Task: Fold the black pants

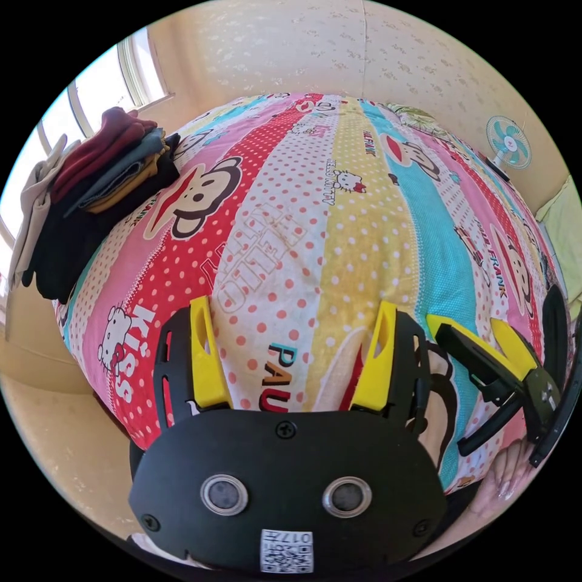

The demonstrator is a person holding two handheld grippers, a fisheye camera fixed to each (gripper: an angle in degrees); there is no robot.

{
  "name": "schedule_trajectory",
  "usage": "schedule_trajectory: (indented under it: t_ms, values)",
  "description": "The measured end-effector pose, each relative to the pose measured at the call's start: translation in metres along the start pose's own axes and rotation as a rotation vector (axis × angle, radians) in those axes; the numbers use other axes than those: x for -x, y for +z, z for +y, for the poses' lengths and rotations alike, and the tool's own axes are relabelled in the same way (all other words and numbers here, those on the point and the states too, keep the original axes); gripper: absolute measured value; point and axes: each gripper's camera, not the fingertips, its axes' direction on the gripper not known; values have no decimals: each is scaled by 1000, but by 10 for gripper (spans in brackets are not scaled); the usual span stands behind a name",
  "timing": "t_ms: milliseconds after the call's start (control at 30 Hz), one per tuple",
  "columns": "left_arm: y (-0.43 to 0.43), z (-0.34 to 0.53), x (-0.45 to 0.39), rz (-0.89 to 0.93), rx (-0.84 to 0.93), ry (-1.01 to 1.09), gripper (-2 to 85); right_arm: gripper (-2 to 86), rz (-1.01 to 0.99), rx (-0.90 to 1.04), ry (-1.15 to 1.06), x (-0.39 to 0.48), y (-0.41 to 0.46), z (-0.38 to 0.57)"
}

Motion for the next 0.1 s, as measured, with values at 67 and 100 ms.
schedule_trajectory:
  t_ms: [67, 100]
  values:
    - [-5, 3, -4, -4, -3, 1, 350, 291, 6, -3, -2, 5, 0, -2]
    - [-8, 6, -6, -5, -5, 0, 350, 291, 7, -4, -4, 7, 0, -3]
